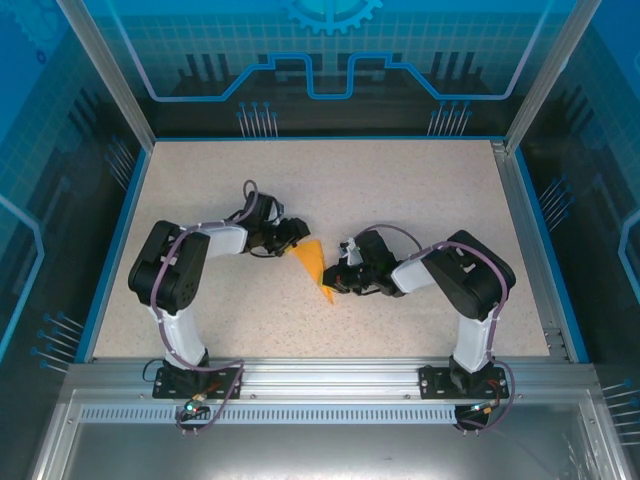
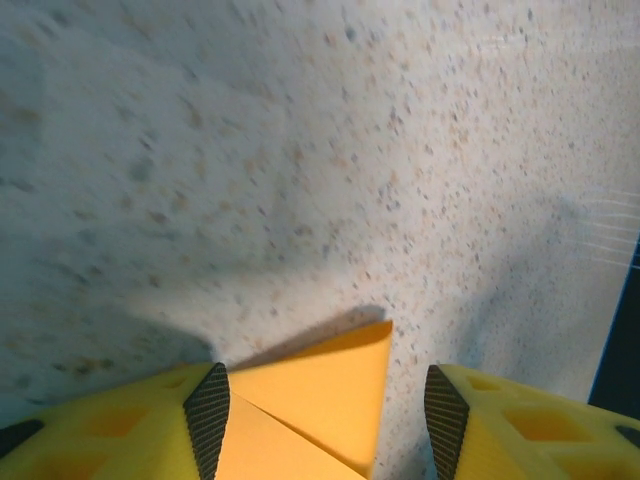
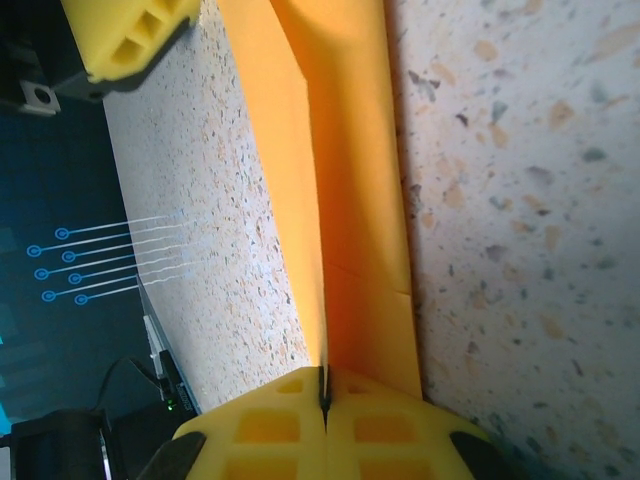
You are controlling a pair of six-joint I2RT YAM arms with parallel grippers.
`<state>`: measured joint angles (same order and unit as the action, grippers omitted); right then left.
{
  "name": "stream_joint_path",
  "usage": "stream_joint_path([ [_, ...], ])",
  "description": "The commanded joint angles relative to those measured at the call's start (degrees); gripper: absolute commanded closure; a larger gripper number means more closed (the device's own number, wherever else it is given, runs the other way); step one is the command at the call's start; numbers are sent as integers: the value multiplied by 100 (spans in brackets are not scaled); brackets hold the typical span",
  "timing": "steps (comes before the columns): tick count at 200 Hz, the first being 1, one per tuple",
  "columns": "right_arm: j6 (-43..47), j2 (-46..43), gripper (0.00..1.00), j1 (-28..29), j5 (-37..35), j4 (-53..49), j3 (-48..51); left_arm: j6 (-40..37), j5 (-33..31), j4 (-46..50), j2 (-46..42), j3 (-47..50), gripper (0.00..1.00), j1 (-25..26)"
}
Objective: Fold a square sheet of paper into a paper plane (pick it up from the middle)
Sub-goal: Fold the wing for the fifth time at the center of the table.
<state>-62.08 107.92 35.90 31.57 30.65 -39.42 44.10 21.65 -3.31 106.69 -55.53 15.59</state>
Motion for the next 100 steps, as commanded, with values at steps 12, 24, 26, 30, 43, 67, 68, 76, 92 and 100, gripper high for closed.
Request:
stream_joint_path([
  [12,74,264,100,-49,138,-603,3,-415,-276,541,96,-382,42,-335],
  [24,87,265,100,-56,156,-625,-13,-461,-197,640,105,-526,42,-386],
  [26,90,265,100,-50,156,-634,-15,-467,-196,668,93,-553,42,-394],
  [30,99,265,100,-48,156,-654,-35,-486,-188,697,69,-583,42,-395],
  [43,109,290,100,-49,171,-674,-65,-535,-139,798,-38,-674,42,-399],
  [67,70,293,100,-48,130,-666,-92,-451,312,679,-427,-590,42,-362],
  [68,67,292,100,-48,130,-661,-92,-449,330,676,-442,-582,42,-359],
  [76,46,298,100,-53,122,-640,-92,-424,416,674,-578,-512,43,-294],
  [92,-14,320,100,-48,129,-606,-93,-376,542,629,-820,-339,45,-84],
  [100,-34,339,100,-49,137,-594,-107,-384,675,638,-851,-295,45,49],
])
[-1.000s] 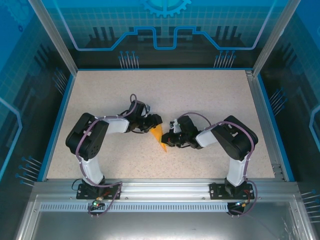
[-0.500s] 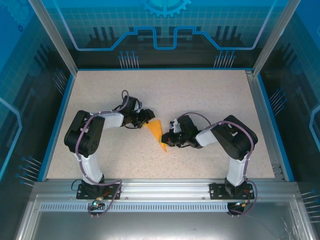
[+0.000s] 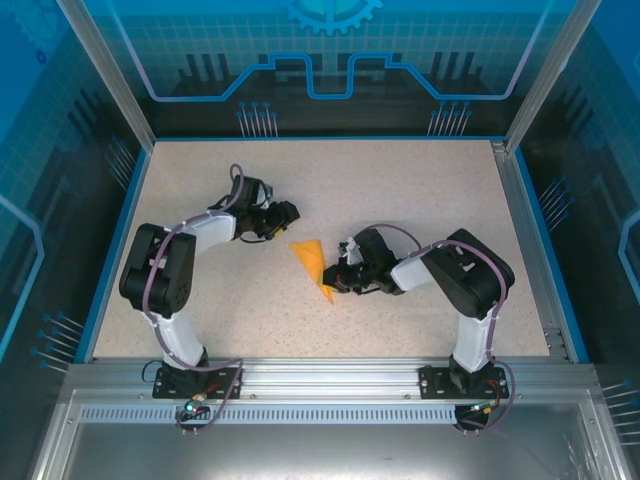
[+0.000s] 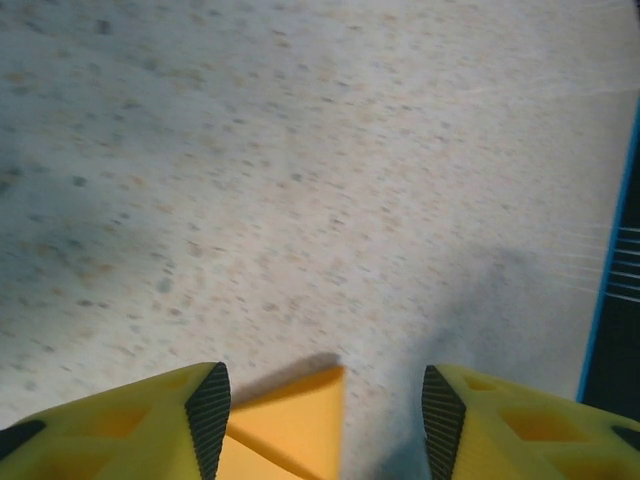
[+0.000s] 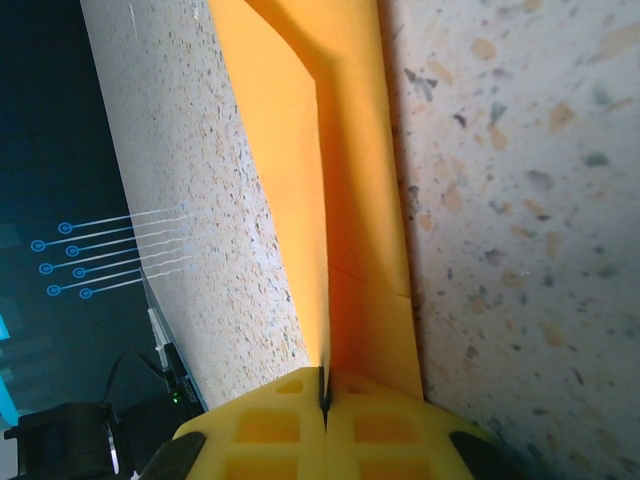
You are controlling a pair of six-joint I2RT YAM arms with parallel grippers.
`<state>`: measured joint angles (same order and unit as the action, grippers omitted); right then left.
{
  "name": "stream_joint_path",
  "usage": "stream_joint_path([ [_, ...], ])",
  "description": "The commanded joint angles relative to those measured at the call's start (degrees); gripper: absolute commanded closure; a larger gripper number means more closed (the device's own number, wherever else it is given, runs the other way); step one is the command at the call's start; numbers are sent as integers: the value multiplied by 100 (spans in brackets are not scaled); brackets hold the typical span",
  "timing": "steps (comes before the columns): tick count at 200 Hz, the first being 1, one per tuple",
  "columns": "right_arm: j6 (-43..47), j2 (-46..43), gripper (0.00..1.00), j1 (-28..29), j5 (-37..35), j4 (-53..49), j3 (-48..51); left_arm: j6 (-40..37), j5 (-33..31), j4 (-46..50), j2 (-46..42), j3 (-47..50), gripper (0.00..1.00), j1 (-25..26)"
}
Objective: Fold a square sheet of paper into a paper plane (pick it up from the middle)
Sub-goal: Fold the wing for the fifth time at the center of the table.
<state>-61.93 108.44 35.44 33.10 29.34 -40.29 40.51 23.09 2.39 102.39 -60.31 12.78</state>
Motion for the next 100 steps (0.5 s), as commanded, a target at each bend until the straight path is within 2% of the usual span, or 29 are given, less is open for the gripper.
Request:
stream_joint_path([
  [1,-53,289,100,-3,-15,-464,-21,-26,548,72,-421,190,45,349],
  [46,-249,423,100,-8,19,-264,4,-60,676,14,-294,374,48,1087],
  [100,-326,453,100,-11,-30,-280,30,41,682,-445,190,720,48,1172],
])
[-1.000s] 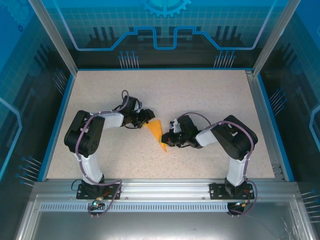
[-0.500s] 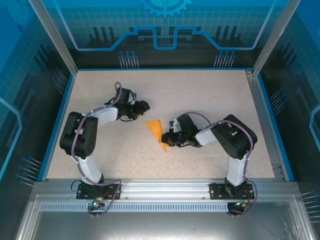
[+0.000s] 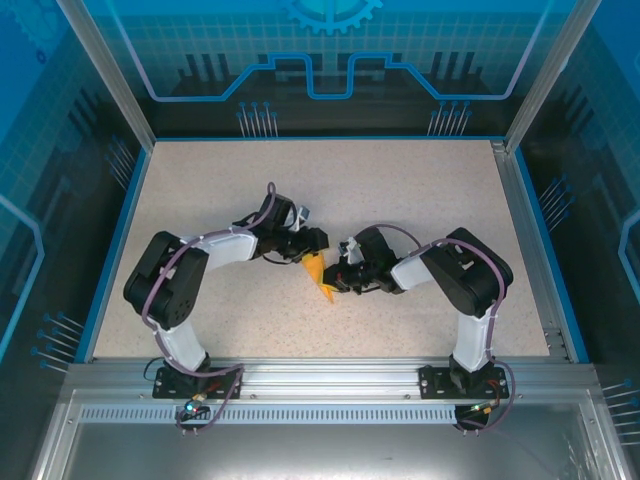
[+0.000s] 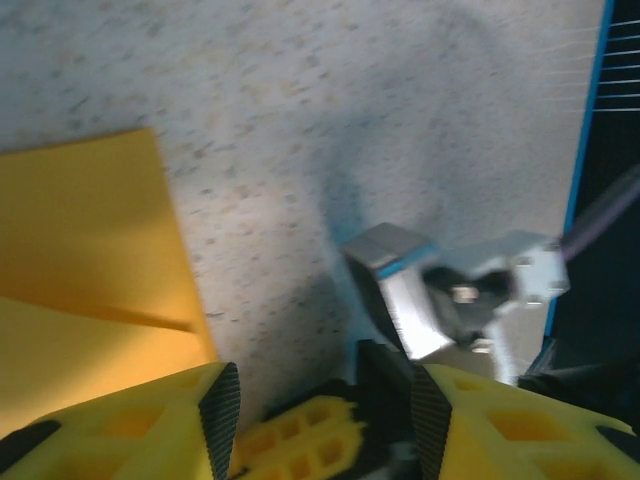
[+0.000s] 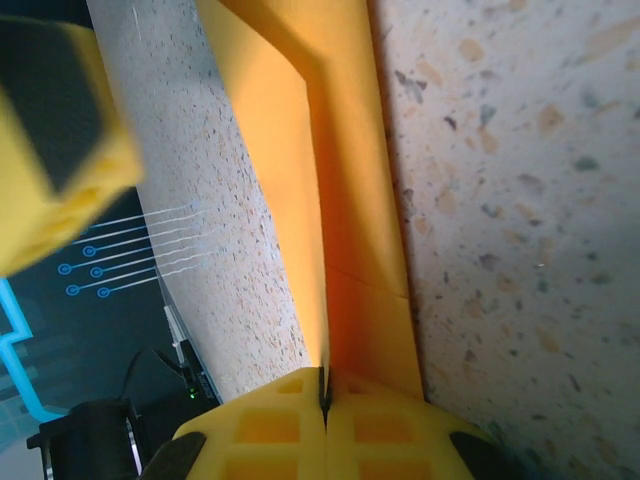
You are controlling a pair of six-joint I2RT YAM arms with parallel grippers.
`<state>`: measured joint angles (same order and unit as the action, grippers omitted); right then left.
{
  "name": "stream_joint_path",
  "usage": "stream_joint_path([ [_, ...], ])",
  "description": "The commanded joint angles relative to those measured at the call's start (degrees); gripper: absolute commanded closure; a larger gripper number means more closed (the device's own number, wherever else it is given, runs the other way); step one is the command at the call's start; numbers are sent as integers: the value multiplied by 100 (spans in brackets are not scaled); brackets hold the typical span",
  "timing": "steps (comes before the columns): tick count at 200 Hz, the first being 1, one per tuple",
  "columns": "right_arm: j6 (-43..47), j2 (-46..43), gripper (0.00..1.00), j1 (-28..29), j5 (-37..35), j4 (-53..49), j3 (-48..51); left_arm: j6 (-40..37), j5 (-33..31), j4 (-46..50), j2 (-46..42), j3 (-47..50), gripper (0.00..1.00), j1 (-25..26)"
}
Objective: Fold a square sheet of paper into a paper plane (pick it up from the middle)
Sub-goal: Fold the wing for the fifth time at the center of the table.
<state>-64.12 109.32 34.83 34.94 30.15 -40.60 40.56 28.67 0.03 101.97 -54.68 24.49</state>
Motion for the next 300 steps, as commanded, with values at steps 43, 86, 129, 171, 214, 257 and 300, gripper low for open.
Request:
stream_joint_path([
  [43,-89,288,100,46,-250,-316,89,-47,-372,-50,633,77,50,-2],
  [86,686,-642,90,15,-933,-1817,8,-57,-531,50,727,128,51,3],
  [129,1467,-1648,82,114,-1376,-2643,-27,-50,-476,73,719,86,51,1],
  [171,1563,-1328,99,502,-1214,-2510,-581,-15,-452,95,740,18,51,2],
  [214,1470,-649,100,748,-1266,-2433,-1068,-4,-410,118,774,-8,51,2],
  [257,1570,-504,100,680,-1552,-2624,-1013,-56,-389,159,754,-8,51,-2],
  [300,1597,-399,100,583,-1577,-2716,-592,-102,-425,223,763,-34,51,2],
])
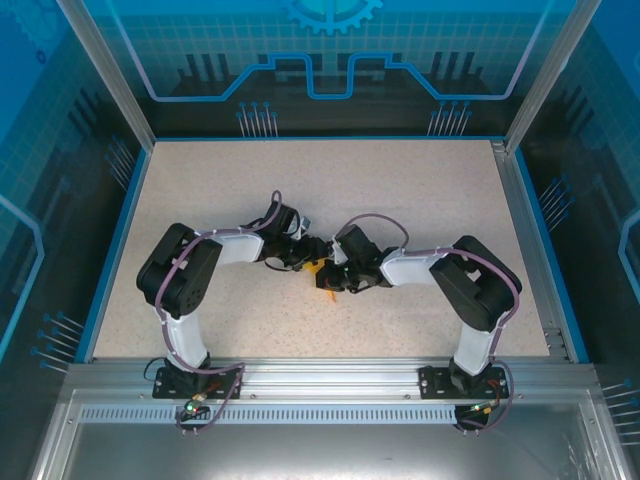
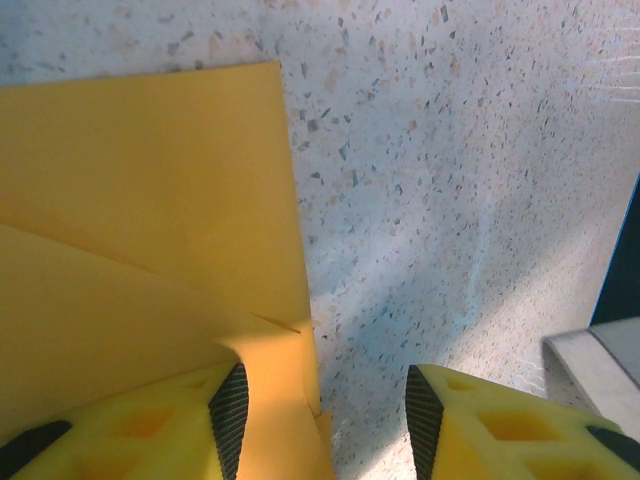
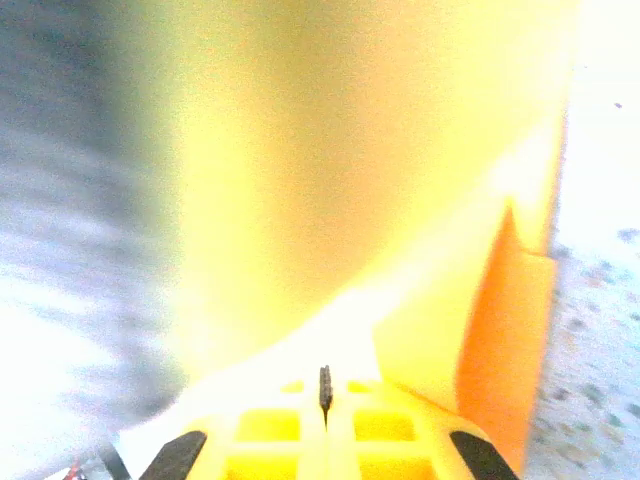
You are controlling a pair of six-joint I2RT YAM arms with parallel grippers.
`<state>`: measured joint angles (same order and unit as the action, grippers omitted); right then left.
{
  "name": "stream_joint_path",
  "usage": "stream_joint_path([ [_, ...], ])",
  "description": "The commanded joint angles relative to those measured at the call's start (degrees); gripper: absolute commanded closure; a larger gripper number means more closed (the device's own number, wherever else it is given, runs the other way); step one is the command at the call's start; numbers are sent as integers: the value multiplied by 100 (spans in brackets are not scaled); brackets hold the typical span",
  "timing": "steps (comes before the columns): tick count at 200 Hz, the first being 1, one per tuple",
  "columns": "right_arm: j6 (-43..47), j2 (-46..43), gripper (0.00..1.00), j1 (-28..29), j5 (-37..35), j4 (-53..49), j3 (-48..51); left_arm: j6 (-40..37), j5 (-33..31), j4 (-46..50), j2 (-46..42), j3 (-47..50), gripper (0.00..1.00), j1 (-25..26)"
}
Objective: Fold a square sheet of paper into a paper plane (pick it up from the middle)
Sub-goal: Fold the wing for the fifth time at the center of the table.
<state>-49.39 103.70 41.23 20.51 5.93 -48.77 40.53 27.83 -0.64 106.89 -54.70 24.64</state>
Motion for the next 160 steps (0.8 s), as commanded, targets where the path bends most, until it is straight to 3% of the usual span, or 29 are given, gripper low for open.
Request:
stream_joint_path([
  [1,123,161,100,-56,-144,-299,231,-104,-346,292,271,-32,51,-13],
  [160,87,54,99,-142,-101,-100,691,-68,-471,302,226,18,51,-29],
])
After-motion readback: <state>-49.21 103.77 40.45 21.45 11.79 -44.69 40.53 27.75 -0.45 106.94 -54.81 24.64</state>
